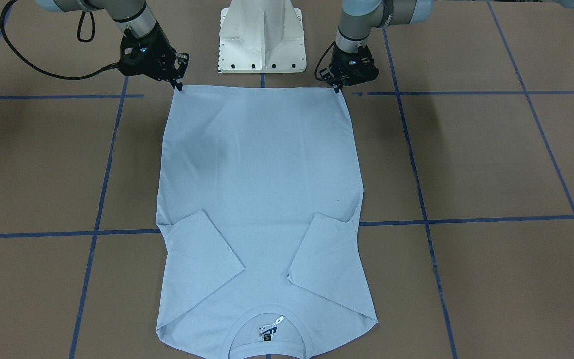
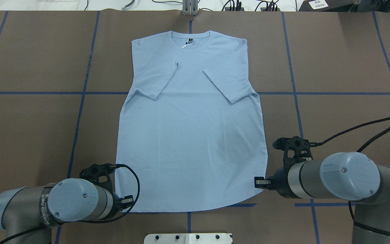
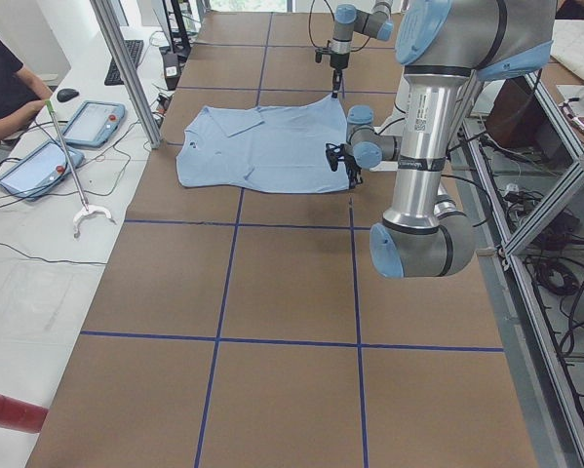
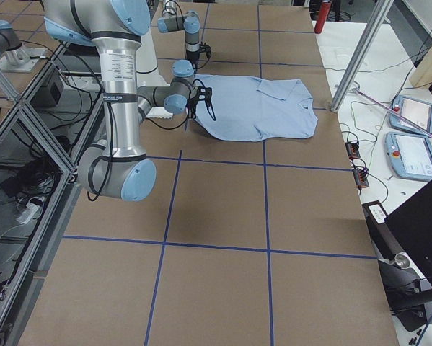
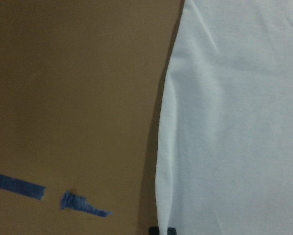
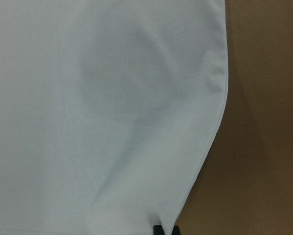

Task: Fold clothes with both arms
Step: 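Grasp both hem corners with both grippers and lift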

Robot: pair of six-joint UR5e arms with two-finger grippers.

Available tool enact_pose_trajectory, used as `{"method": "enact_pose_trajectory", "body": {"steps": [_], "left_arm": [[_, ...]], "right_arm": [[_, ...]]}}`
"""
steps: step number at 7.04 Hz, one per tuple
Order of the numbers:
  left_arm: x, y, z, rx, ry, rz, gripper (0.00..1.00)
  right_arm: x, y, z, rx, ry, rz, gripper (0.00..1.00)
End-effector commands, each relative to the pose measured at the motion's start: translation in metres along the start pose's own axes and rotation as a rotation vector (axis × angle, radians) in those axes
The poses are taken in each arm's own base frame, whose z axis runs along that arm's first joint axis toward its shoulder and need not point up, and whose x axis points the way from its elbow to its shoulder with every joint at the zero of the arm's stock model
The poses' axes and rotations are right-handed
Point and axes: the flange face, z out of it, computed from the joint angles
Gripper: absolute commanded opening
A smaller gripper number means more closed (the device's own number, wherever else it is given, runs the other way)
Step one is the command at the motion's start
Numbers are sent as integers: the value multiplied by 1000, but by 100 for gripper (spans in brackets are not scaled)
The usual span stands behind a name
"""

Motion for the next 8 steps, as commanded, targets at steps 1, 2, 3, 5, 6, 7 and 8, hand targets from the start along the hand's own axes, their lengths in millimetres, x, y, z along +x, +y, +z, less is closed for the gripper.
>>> {"method": "enact_pose_trajectory", "body": {"steps": [1,2,3,5,6,7,8], "left_arm": [[2,6,-34,-2,17,4,0],[2,20,-66,-13,6,17,0],[2,39,-93,-40,20,45,0],[1,67,-112,-85,45,91,0],[0,88,-124,-124,67,124,0],[-2,103,-131,-151,67,151,0],[-4,109,-135,-161,70,163,0]], "right_arm": [[4,4,-4,-51,-5,3,0],[7,10,-10,-96,-7,6,0],[8,22,-20,-155,-20,-1,0],[21,54,-57,-322,-53,-16,0],[27,71,-69,-394,-55,-28,0],[25,81,-72,-443,-62,-36,0],[25,83,-70,-451,-60,-40,0]]}}
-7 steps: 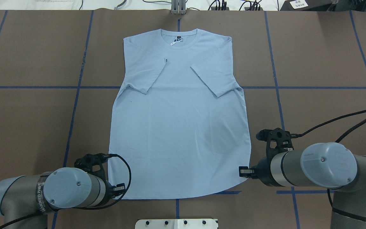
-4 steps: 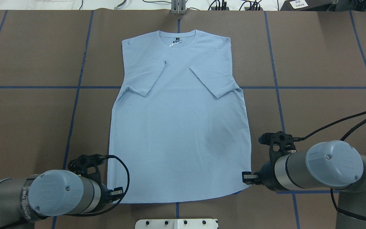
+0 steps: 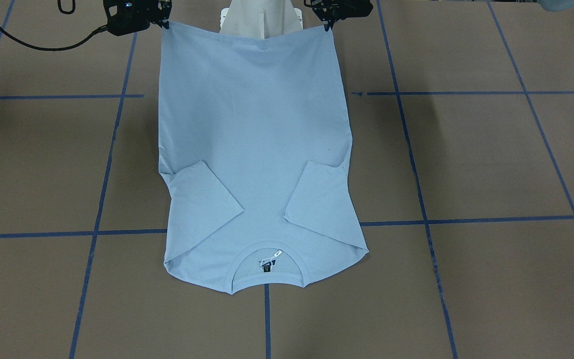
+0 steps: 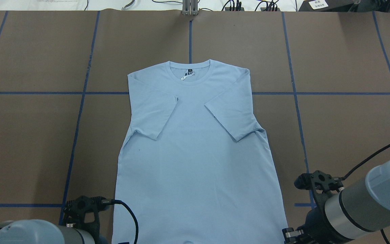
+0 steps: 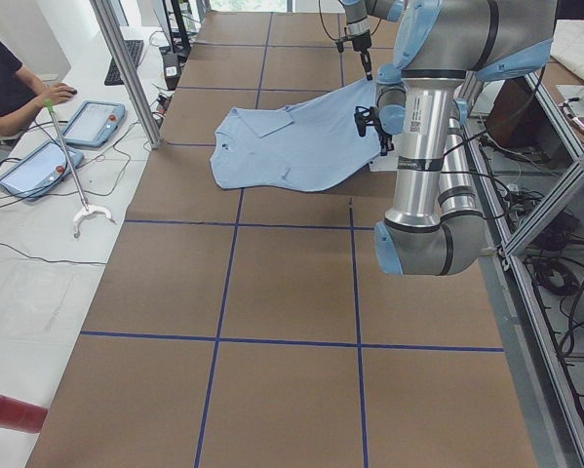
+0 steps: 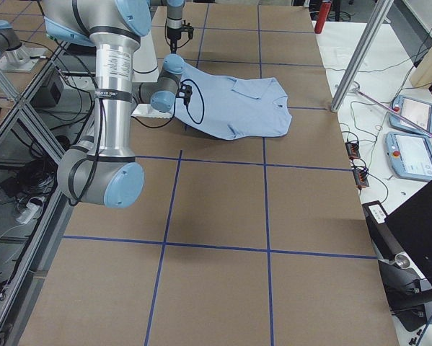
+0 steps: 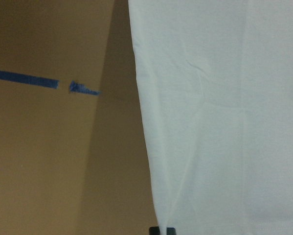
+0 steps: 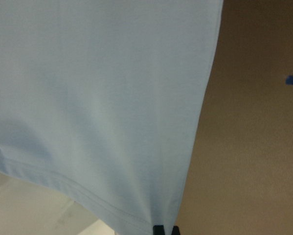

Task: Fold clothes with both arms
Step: 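Grasp both hem corners with both grippers and lift, then carry the hem with both grippers toward the collar, folding the shirt in half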

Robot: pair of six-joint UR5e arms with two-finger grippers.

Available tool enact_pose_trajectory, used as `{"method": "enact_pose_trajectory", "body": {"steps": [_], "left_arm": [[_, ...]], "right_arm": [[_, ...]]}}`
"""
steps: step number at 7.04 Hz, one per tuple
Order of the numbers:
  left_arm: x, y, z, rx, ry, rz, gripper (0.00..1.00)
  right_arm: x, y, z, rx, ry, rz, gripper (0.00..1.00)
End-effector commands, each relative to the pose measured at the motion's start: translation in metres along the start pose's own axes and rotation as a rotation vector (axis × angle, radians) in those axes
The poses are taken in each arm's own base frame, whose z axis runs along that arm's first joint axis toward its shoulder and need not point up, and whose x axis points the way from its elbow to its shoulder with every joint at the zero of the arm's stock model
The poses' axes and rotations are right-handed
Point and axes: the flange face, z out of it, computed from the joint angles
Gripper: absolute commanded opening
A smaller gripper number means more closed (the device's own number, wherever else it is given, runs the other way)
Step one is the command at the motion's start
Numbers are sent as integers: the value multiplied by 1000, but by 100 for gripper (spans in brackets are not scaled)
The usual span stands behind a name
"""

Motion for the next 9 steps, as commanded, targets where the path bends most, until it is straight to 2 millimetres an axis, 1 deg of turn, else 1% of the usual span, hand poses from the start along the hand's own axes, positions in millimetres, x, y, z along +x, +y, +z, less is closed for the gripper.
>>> {"method": "enact_pose_trajectory", "body": {"steps": [1,2,3,4,5,6,7,8,9], "left_arm": [[4,12,-1,-22,3,21,0],[5,-4,-1,9,1,30,0],[6,-22,-10,39,17,35,0],[4,-56,-27,97,34,-14,0],[5,-91,-42,158,49,-55,0],[15,-126,-53,220,54,-34,0],[20,-159,-57,244,45,-54,0],[26,-199,-63,295,35,-98,0],[18,-229,-65,328,0,-73,0]], "right_arm": [[-2,4,4,-22,-4,-7,0],[-6,-25,-11,49,-31,14,0],[-3,-60,-39,141,-61,31,0],[1,-84,-57,211,-69,31,0],[3,-121,-68,274,-71,55,0],[-3,-167,-82,339,-81,91,0],[-2,-207,-89,381,-72,123,0],[-4,-247,-102,425,-57,112,0],[0,-284,-116,460,-44,136,0]]}}
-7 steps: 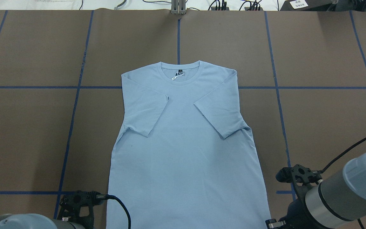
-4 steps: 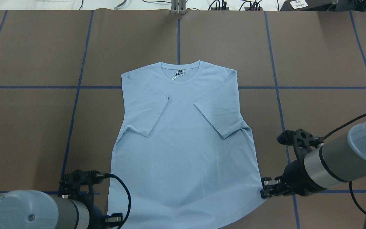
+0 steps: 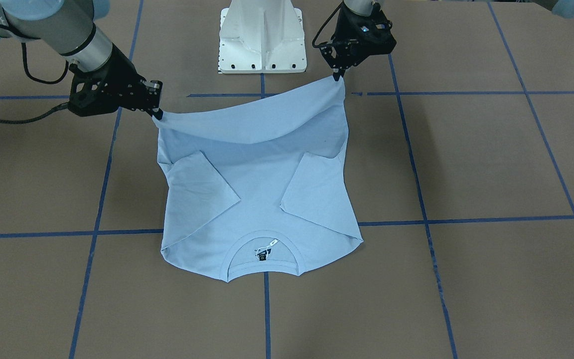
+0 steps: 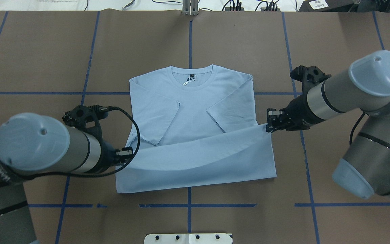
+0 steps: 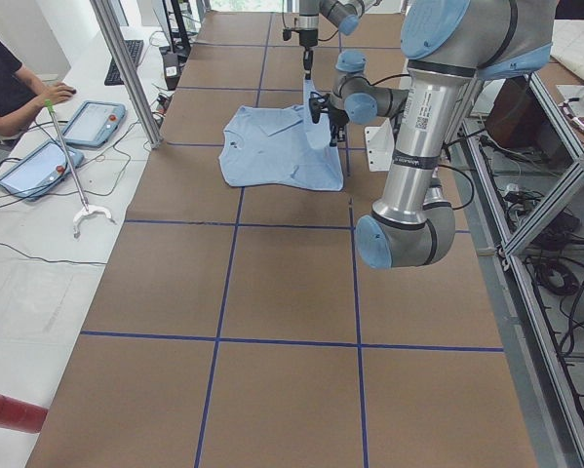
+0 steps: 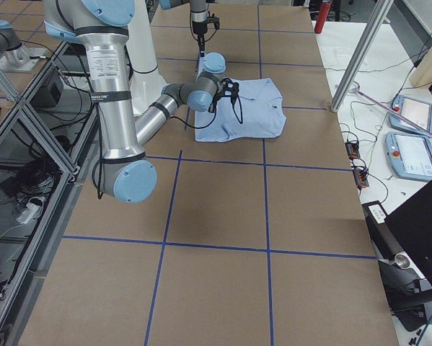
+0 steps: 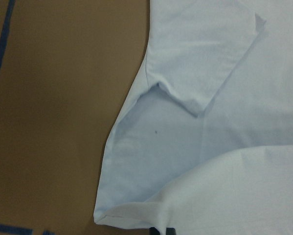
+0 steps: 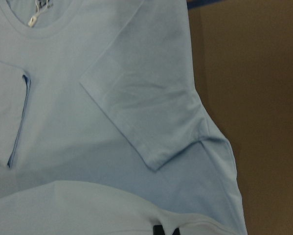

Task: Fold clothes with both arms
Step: 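Carry the hem with both grippers toward the collar, folding the shirt in half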

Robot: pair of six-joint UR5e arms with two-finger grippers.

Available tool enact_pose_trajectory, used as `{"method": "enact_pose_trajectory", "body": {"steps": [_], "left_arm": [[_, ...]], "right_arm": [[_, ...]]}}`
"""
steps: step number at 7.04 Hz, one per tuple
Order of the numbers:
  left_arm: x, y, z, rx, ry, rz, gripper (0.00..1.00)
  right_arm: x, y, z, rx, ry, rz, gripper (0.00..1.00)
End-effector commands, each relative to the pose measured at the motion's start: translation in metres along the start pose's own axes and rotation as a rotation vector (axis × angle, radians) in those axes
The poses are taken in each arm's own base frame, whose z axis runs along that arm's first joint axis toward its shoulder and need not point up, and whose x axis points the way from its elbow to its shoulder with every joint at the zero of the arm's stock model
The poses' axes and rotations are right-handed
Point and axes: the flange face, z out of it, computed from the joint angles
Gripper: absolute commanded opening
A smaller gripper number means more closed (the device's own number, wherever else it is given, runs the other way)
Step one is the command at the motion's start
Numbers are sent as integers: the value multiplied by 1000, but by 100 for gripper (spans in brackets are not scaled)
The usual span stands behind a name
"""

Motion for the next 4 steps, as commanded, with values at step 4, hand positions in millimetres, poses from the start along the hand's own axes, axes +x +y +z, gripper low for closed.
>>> {"method": "enact_pose_trajectory", "body": {"steps": [4], "left_arm": [[-3,-183,76,179,-66,11,0]], "right_arm": [[-40,-172,27,107,77,97,0]]}}
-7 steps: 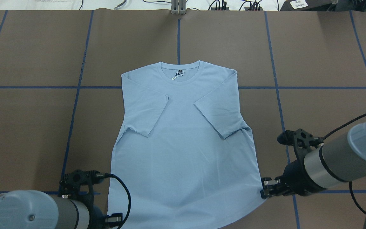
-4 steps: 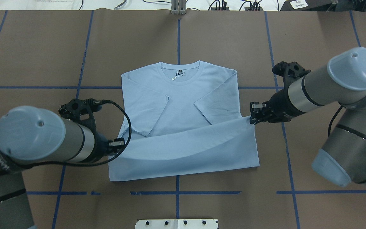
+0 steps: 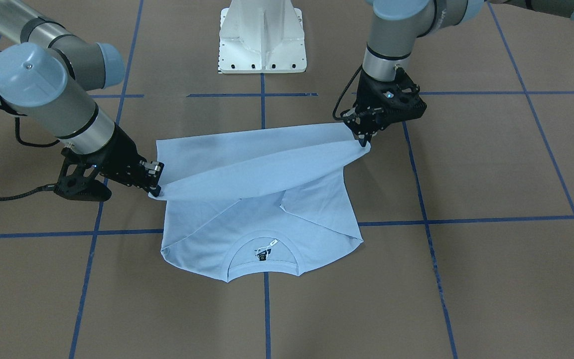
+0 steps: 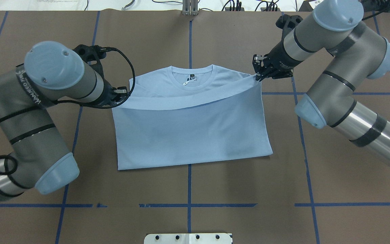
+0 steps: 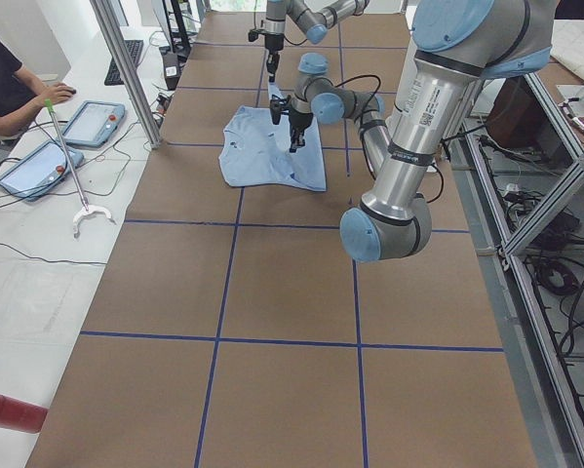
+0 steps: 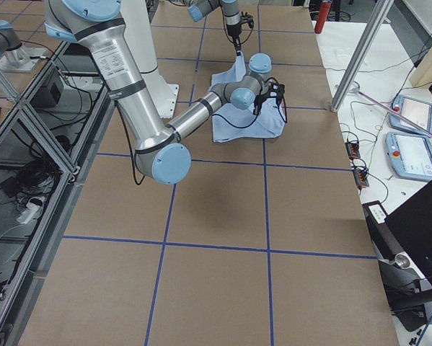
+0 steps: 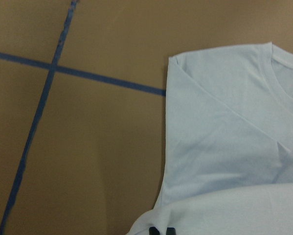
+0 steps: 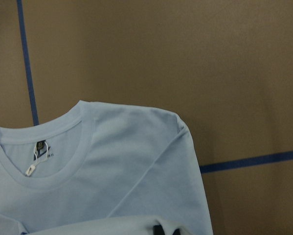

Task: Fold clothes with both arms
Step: 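Carry the hem with both grippers toward the collar, folding the shirt in half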

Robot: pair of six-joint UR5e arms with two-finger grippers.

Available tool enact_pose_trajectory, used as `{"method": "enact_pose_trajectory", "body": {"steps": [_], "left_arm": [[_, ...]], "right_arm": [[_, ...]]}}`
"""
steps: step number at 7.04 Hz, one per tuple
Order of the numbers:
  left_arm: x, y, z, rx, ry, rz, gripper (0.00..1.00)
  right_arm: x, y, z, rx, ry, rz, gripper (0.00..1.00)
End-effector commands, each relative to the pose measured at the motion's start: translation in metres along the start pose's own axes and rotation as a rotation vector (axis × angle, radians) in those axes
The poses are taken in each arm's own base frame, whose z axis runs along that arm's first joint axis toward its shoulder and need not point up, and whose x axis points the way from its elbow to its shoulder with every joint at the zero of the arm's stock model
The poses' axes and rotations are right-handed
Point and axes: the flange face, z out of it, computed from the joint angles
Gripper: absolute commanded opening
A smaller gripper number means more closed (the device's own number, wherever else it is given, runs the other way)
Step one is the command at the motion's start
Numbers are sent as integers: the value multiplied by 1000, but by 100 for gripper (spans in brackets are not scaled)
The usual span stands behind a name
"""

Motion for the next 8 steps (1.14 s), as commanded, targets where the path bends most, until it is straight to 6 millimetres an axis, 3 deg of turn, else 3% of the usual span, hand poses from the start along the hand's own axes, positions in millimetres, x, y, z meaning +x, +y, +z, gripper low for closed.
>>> {"method": "enact_pose_trajectory", "body": {"steps": [1,2,4,6,8], "left_arm": [[-7,-49,55,46,14,-12,0],[-5,-62,58,57,12,-21,0],[19,-76,72,62,17,-25,0],[14,-93,111,74,23,-27,0],[12,-98,112,79,21,-31,0]], "right_arm": [[-15,-43,12,17,32,33,0],[-15,-51,17,16,43,43,0],[-19,-64,31,14,69,56,0],[-11,-73,46,7,101,68,0],[-7,-75,54,7,116,65,0]]}}
